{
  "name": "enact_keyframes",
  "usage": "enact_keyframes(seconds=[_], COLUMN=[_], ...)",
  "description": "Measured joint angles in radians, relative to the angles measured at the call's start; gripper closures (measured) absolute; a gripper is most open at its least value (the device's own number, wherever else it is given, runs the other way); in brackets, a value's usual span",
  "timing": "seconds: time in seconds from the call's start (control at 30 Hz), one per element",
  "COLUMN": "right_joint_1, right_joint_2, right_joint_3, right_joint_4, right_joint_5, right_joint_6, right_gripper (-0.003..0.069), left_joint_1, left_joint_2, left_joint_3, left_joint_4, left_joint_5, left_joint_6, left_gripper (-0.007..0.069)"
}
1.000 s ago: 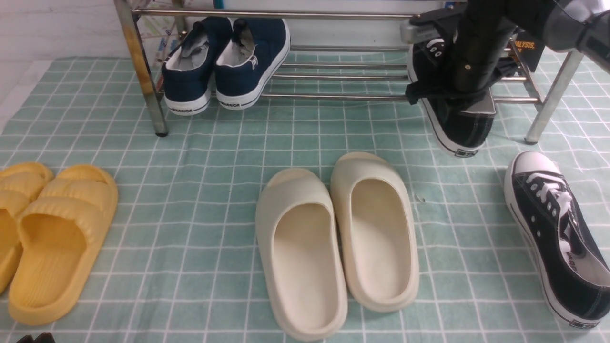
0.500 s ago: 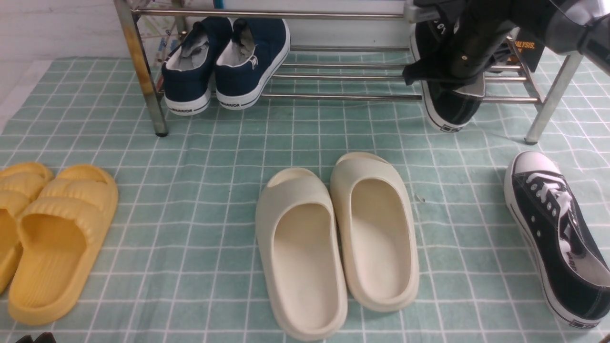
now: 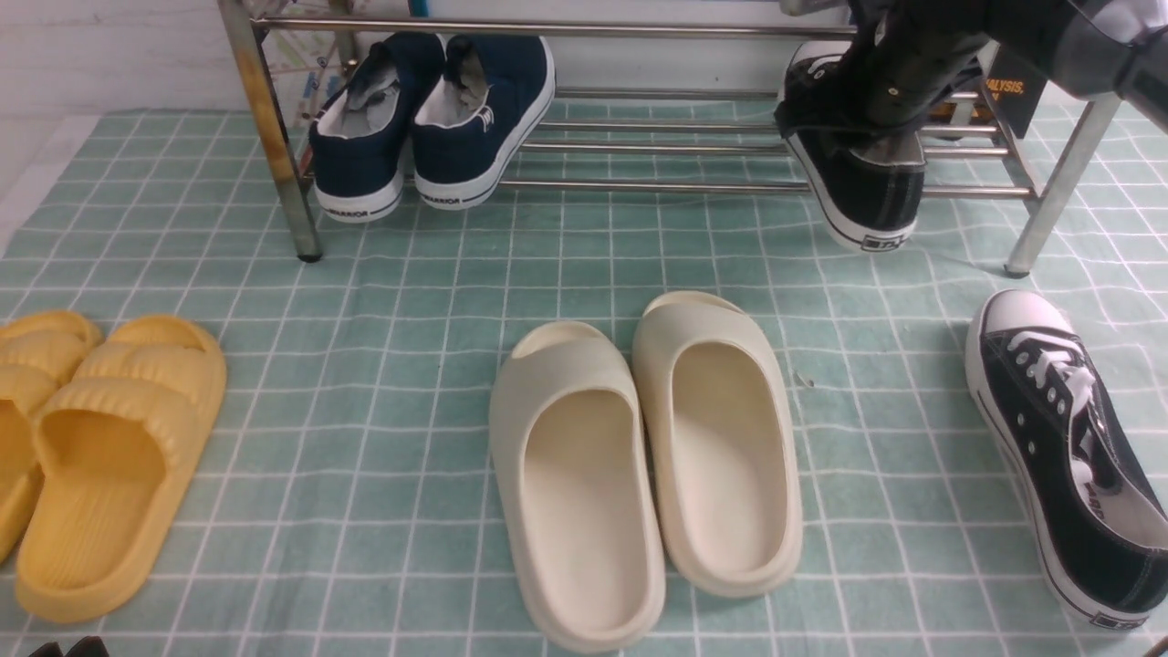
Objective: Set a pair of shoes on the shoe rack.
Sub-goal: Use the right arm to put a shoe into the shoe rack
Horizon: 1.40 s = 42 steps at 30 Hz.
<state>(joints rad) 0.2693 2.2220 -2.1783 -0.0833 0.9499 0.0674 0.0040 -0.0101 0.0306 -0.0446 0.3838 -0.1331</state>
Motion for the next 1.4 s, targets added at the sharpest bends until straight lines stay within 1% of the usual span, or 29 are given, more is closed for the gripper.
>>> enact_keyframes(seconds=[0.07,0.1,0.17,0.23,0.27,0.33,0.43,0.5,0.53,0.57,0.6,0.63,0.67,0.7,0.8,0.9,1.03,1.13,1.23,1.4], right_joint_1=[0.000,0.000,0.000,0.000,0.000,0.000,0.000,0.000,-0.001,-0.001,-0.003,-0.011,-0.015,-0.019,-0.029,-0.029,-0.029,-0.029,-0.029,-0.029], right_joint_2=[-0.001,-0.004,-0.015,-0.030,-0.031,-0.059,-0.096,-0.115,-0.127,-0.129,-0.135,-0.138,-0.138,-0.137,-0.121,-0.102,-0.070,-0.068,-0.067,-0.067], right_joint_3=[0.000,-0.003,-0.012,-0.022,-0.023,-0.031,-0.032,-0.023,-0.005,-0.001,0.017,0.056,0.082,0.103,0.164,0.176,0.179,0.180,0.180,0.180], right_joint_4=[0.000,0.000,0.000,0.000,0.000,0.000,0.003,0.006,0.012,0.012,0.017,0.022,0.022,0.022,0.020,0.012,-0.023,-0.024,-0.025,-0.025], right_joint_5=[0.005,0.022,0.064,0.114,0.114,0.190,0.278,0.287,0.291,0.291,0.293,0.294,0.294,0.294,0.295,0.294,0.186,0.163,0.049,0.011], right_joint_6=[-0.001,-0.001,-0.001,-0.001,-0.001,-0.018,-0.079,-0.117,-0.136,-0.136,-0.143,-0.147,-0.148,-0.149,-0.151,-0.151,-0.137,-0.111,-0.084,-0.080], right_gripper=[0.0345,0.0308,0.0280,0.0272,0.0272,0.0278,0.0335,0.0398,0.0451,0.0460,0.0507,0.0591,0.0632,0.0652,0.0662,0.0662,0.0662,0.0662,0.0662,0.0660], left_joint_1=[0.000,0.000,0.000,0.000,0.000,0.000,0.000,0.000,0.000,0.000,0.000,0.000,0.000,0.000,0.000,0.000,0.000,0.000,0.000,0.000], left_joint_2=[0.000,0.000,0.000,0.000,0.000,0.000,0.000,0.000,0.000,0.000,0.000,0.000,0.000,0.000,0.000,0.000,0.000,0.000,0.000,0.000], left_joint_3=[0.000,0.000,0.000,0.000,0.000,0.000,0.000,0.000,0.000,0.000,0.000,0.000,0.000,0.000,0.000,0.000,0.000,0.000,0.000,0.000], left_joint_4=[0.000,0.000,0.000,0.000,0.000,0.000,0.000,0.000,0.000,0.000,0.000,0.000,0.000,0.000,0.000,0.000,0.000,0.000,0.000,0.000], left_joint_5=[0.000,0.000,0.000,0.000,0.000,0.000,0.000,0.000,0.000,0.000,0.000,0.000,0.000,0.000,0.000,0.000,0.000,0.000,0.000,0.000], left_joint_6=[0.000,0.000,0.000,0.000,0.000,0.000,0.000,0.000,0.000,0.000,0.000,0.000,0.000,0.000,0.000,0.000,0.000,0.000,0.000,0.000], left_gripper=[0.0444,0.0444,0.0442,0.0442,0.0442,0.0440,0.0438,0.0438,0.0437,0.0437,0.0435,0.0433,0.0433,0.0432,0.0432,0.0432,0.0428,0.0426,0.0425,0.0425])
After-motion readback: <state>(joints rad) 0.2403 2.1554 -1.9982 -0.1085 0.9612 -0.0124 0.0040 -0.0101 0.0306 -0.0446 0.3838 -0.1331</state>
